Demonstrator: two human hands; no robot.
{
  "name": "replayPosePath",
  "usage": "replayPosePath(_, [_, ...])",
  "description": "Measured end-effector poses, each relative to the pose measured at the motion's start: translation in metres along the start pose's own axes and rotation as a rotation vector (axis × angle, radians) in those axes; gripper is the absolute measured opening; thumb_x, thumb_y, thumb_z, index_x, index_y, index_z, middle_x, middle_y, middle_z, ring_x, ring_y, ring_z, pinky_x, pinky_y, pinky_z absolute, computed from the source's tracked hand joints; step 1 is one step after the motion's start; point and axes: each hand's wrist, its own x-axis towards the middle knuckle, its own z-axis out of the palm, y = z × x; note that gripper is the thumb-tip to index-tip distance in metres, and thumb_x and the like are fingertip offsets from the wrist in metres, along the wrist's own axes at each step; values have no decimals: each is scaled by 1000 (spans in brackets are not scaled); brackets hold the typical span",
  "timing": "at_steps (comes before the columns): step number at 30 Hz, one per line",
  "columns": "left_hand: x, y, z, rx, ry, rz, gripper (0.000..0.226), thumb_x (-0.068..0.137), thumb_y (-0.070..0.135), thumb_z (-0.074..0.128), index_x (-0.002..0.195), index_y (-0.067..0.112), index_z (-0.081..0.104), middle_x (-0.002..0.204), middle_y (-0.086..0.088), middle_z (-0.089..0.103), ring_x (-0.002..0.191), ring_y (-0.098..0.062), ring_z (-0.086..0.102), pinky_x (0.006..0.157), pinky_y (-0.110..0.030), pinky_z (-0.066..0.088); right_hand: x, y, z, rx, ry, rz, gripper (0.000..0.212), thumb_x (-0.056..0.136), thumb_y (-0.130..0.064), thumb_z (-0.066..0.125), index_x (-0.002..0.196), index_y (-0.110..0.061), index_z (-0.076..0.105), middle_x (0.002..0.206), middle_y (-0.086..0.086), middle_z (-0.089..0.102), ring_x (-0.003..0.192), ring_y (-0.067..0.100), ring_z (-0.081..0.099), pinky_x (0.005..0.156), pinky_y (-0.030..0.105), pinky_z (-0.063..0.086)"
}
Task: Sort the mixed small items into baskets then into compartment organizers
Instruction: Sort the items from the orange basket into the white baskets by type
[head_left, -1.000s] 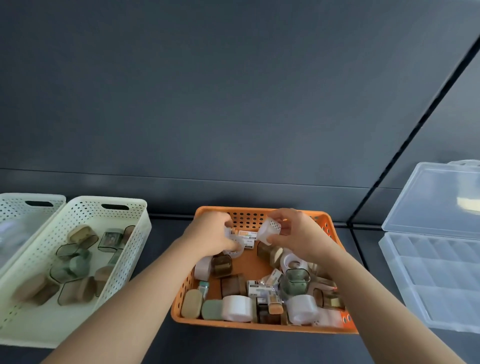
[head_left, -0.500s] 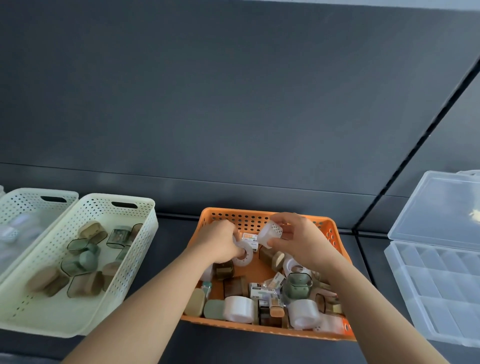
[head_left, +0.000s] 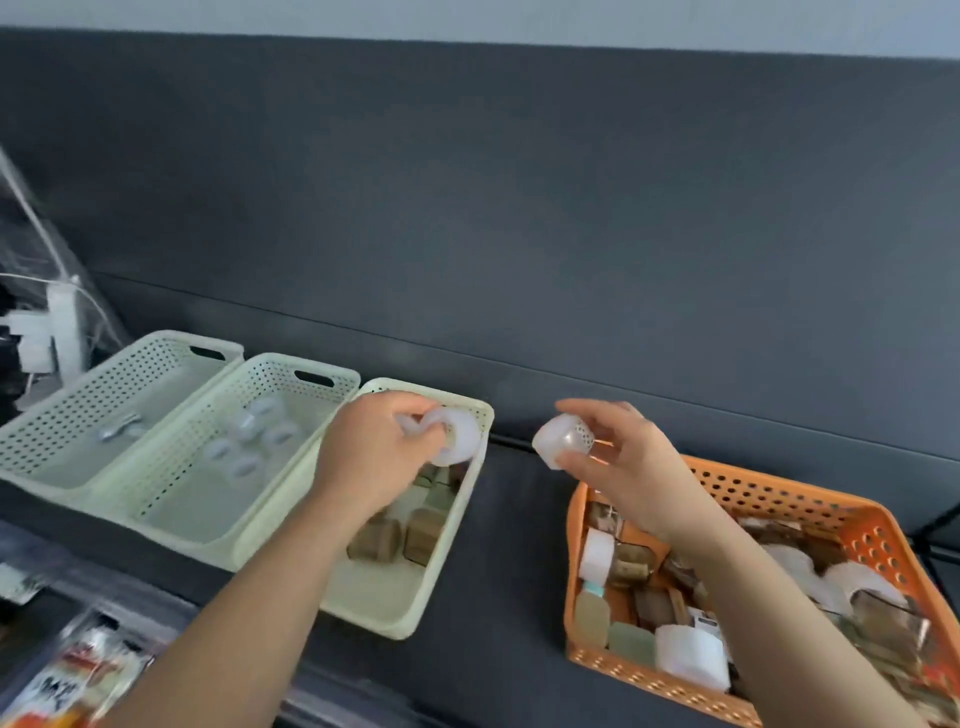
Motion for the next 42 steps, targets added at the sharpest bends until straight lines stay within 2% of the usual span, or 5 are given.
replayPosePath(4, [22,-86,-75,7,-12,-131,18,76,28,73,94,29,74,92,15,69,86,-9,64,76,-29,51,34,-46,77,102,-66,-45,35,80,-18,74,108,-35,61,111,-6,54,98,3,62,92,19,50])
replayPosePath(8, [54,-163,-120,181,-157,-214,22,72,33,77,93,28,71,98,11,69,89,-13,64,82,-34,53,68,-82,149,32,-57,-29,32,79,-20,75,106,-31,62,108,-10,57,99,1,58,87,7,43])
replayPosePath(19, [86,-251,-115,349,-784,-37,15,76,34,77,90,28,75,90,13,71,82,-6,65,86,-34,53,124,-112,264,-502,-189,16,32,83,-35,69,112,-26,61,117,-12,59,107,9,53,84,20,38])
replayPosePath(30, [94,-245,-124,345,-364,302,28,93,34,53,116,22,65,119,8,59,107,-13,55,88,-27,45,126,-104,285,-695,-168,-9,42,88,-37,59,126,-19,58,134,-5,55,128,15,41,108,27,31])
replayPosePath(42, [60,-101,-59,126,-242,732,10,82,25,70,88,18,73,88,7,68,84,-19,62,73,-31,49,6,-94,149,-573,255,218,41,91,-30,59,130,-19,57,134,-7,57,126,12,48,103,23,36])
